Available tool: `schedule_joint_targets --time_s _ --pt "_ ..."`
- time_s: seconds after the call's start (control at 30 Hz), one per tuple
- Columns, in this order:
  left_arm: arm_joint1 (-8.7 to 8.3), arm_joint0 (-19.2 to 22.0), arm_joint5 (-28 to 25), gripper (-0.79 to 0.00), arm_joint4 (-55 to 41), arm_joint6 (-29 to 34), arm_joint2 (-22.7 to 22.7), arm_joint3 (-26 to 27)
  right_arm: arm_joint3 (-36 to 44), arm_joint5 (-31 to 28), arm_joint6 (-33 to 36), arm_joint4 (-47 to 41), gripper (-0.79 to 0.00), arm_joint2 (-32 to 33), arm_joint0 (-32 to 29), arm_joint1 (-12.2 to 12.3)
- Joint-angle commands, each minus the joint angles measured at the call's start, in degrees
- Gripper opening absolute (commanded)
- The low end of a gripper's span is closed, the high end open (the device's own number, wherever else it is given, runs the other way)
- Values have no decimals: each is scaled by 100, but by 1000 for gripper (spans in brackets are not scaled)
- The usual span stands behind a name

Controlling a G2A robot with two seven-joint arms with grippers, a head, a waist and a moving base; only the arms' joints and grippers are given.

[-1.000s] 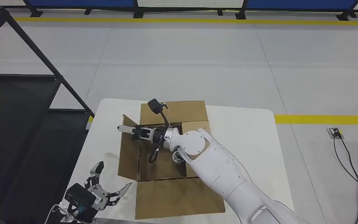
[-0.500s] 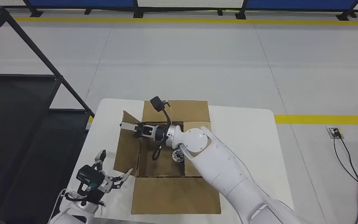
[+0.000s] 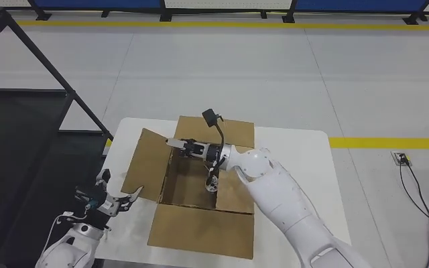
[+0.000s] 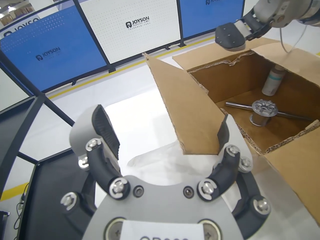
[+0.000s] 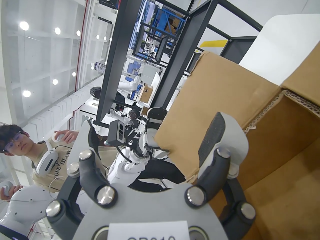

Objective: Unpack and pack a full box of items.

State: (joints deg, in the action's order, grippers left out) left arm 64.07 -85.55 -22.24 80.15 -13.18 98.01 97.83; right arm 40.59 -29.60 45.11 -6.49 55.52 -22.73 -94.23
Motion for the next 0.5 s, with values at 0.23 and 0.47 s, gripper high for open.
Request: schedule_joint_targets --time_s 0.23,0.47 --pt "2 307 57 0 -146 158 -60 -449 754 56 834 575 0 936 -468 560" --pt "-2 439 115 0 -159 292 -85 -672 1986 241 1450 521 0 1825 -1341 963"
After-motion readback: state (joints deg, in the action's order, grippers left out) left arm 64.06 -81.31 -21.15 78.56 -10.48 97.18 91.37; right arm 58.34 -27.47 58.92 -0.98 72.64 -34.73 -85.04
